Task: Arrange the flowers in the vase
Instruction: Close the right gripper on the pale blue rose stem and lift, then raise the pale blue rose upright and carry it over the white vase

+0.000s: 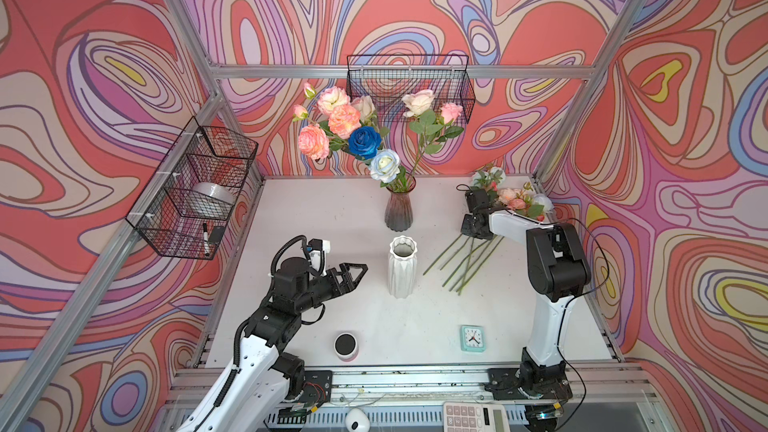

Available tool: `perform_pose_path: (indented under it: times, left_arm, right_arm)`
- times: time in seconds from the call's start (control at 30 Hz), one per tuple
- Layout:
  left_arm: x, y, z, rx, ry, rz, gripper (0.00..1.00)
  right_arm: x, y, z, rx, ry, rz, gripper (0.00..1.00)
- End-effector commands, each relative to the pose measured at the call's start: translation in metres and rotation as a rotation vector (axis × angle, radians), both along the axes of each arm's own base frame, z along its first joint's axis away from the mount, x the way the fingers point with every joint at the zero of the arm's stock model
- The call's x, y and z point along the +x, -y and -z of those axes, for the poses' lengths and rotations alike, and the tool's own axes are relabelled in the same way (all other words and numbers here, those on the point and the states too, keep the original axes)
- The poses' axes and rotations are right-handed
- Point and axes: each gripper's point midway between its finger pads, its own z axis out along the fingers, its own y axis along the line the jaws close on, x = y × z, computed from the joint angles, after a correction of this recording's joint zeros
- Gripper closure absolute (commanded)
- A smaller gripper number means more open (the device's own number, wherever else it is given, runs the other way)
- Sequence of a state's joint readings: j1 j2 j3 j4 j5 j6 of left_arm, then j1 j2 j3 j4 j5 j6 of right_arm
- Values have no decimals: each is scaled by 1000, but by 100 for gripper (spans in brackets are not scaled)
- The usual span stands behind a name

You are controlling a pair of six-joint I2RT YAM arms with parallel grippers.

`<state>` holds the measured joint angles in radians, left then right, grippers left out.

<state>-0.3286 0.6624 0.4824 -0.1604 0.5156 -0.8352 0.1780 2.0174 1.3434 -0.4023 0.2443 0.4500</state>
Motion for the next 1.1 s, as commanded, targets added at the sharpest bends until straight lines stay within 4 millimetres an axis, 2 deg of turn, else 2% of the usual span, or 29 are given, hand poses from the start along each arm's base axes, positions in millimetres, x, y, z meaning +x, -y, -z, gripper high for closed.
perform_pose_path:
  times: [0.0,0.13,0.17,0.27,0.37,0.57,0.6,0.67,0.8,0.87,0.97,1.07]
  left_arm:
    - [0,1,-4,-5,13,1,16]
    - [1,1,-5,-7,19,-1,16]
    - [1,1,-5,-5,18,-4,16]
    - [2,-1,-5,-3,20,-11,16]
    - [2,-2,-7,-3,27,-20,16]
    - [0,-6,-14,9,44,-37,16]
    - [0,-7,-13,14,44,-40,16]
    - [0,-8,-30,12,79,-43,16]
    - [-2,-10,-30,29,80,-45,16]
    - [-3,-11,-30,34,82,-47,16]
    - [-3,-12,-30,35,81,-51,16]
    - [-3,-12,-30,31,78,-51,16]
  right_arm:
    - [4,3,-33,-11,111,-13,100]
    - [-2,-2,-72,-9,262,-36,100]
    - [-4,-3,-92,-1,325,-37,100]
    - [-14,-12,-130,-11,465,-57,100]
    - [-28,-26,-180,-61,614,-92,100]
    - [-70,-47,-277,-57,832,-148,100]
    - [-81,-54,-295,-44,873,-171,100]
    - [-104,-71,-330,-23,958,-235,100]
    - [-153,-111,-404,14,1118,-373,100]
    - [-176,-135,-434,28,1186,-452,100]
    - [-202,-178,-470,67,1257,-574,100]
    - [-215,-220,-490,108,1303,-668,100]
